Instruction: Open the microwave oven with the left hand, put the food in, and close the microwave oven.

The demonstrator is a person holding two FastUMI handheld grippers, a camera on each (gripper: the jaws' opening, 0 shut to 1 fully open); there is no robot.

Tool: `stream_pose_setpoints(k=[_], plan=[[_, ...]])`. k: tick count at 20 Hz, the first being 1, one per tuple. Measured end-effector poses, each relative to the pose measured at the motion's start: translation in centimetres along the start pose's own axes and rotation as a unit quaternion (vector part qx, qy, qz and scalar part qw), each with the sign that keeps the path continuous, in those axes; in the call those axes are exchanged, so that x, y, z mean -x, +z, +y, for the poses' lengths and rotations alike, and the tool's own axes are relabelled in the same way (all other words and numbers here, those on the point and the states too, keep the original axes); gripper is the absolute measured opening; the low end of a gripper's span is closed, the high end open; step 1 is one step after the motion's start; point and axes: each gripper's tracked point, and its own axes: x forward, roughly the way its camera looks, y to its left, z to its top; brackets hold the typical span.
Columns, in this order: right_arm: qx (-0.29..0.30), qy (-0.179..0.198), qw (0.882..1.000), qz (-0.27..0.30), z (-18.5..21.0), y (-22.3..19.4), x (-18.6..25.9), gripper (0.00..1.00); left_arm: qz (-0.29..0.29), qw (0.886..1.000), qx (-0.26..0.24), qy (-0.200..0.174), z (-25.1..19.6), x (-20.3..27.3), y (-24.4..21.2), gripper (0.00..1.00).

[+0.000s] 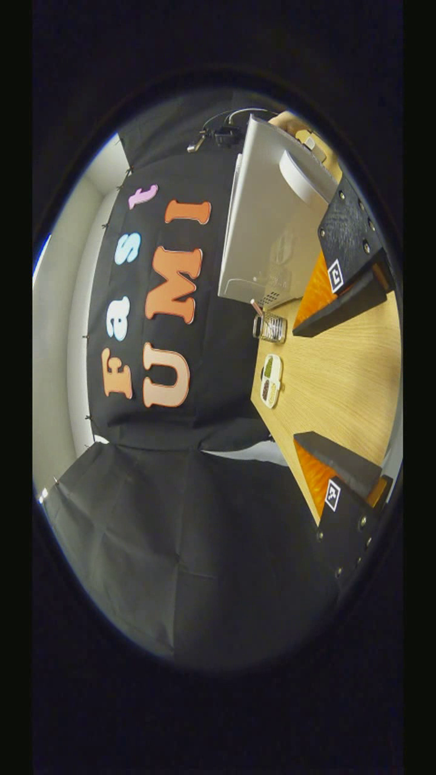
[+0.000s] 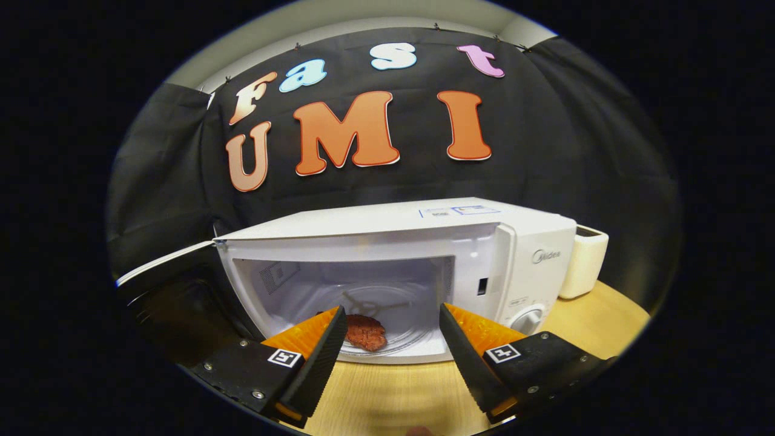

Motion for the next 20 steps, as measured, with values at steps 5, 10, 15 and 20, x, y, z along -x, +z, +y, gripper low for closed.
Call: stream_pose_setpoints(k=[5,10,15,20], plan=[[0.022,-0.005,1.0,-0.013,-4.2,2.3,4.3,0.95,0.004,0.999,0.011,-0.032,-2.9,0.4,0.0,0.93],[0.019,-0.02,0.999,-0.016,-9.0,4.6,7.8,0.95,0.004,0.999,-0.007,-0.049,-5.6,0.4,0.2,0.72],[0.011,-0.057,0.998,-0.028,-13.8,6.5,10.0,0.95,0.015,0.996,-0.021,-0.084,-9.6,0.5,-0.2,0.28],[0.019,-0.062,0.997,-0.035,-16.1,8.1,12.2,0.95,0.031,0.989,-0.006,-0.146,-15.4,1.6,-0.9,0.01]])
